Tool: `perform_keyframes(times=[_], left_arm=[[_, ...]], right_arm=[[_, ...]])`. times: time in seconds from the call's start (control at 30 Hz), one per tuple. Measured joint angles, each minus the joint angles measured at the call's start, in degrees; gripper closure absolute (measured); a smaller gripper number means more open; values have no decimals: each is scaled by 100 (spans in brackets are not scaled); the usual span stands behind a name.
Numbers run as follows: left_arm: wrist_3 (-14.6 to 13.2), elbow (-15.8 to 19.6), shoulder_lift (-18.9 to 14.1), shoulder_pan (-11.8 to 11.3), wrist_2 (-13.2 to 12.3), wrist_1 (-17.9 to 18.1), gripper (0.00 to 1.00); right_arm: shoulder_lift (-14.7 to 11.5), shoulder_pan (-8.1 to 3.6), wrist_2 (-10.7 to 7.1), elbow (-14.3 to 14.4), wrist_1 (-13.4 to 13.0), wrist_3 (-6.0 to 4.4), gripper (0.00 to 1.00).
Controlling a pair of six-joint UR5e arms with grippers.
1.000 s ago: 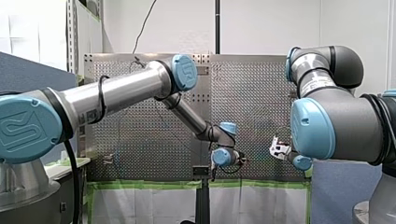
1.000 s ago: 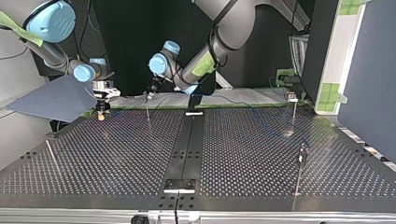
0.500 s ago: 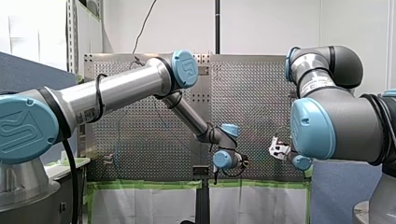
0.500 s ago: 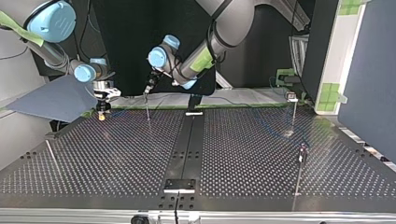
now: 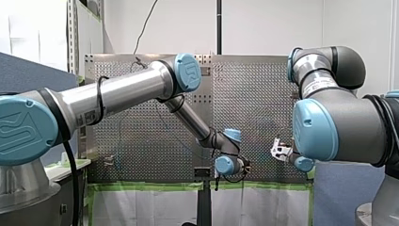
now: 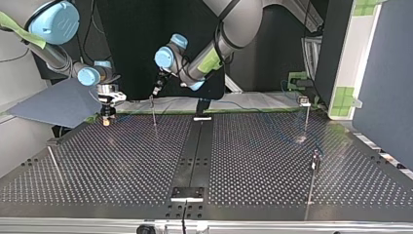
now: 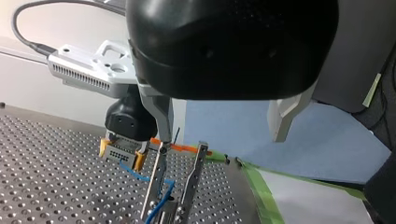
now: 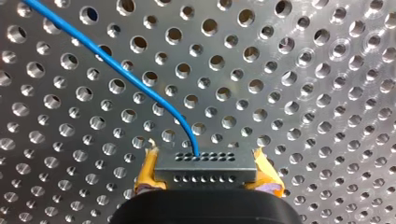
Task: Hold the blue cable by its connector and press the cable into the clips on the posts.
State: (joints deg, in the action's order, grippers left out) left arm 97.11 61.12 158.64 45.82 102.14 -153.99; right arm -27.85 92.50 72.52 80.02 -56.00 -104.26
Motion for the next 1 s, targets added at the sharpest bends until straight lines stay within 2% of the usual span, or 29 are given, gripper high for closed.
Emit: perform_keyframes(times=[1.0], left_arm=[[-166, -6, 2, -11, 205, -36, 0]], right_arm=[[3, 18, -17, 0, 35, 0, 100]])
